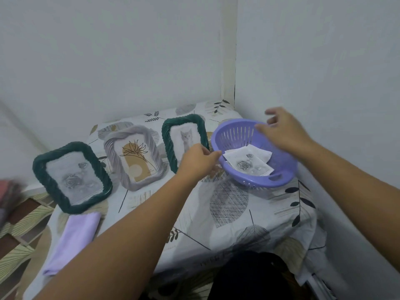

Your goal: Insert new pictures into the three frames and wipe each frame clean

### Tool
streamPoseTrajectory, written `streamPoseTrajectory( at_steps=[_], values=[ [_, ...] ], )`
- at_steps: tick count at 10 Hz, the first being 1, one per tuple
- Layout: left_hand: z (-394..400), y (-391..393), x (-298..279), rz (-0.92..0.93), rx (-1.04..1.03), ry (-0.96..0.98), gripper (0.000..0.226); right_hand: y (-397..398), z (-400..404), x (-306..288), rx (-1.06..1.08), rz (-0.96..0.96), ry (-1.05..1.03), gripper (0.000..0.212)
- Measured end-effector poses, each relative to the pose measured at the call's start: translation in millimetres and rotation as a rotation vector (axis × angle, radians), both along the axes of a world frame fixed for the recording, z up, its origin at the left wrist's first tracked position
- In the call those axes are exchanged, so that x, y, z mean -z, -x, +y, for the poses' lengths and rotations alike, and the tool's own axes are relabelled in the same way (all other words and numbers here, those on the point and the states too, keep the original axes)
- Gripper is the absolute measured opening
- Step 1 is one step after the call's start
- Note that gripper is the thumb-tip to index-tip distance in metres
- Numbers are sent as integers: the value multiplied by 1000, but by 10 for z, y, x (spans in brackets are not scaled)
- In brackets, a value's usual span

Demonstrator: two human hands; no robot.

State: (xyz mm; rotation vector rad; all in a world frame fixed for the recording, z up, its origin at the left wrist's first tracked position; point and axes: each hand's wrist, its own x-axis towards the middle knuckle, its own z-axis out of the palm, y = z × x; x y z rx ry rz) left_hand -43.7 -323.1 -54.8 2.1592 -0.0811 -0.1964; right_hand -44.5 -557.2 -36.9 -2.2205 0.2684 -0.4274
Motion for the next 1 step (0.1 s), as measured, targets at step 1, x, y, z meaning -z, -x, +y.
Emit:
streamPoseTrajectory(
  at_steps=[1],
  values=[
    [355,453,-299,-137,-10,138,25,607,-44,-561,-129,-367,-329,23]
  ],
)
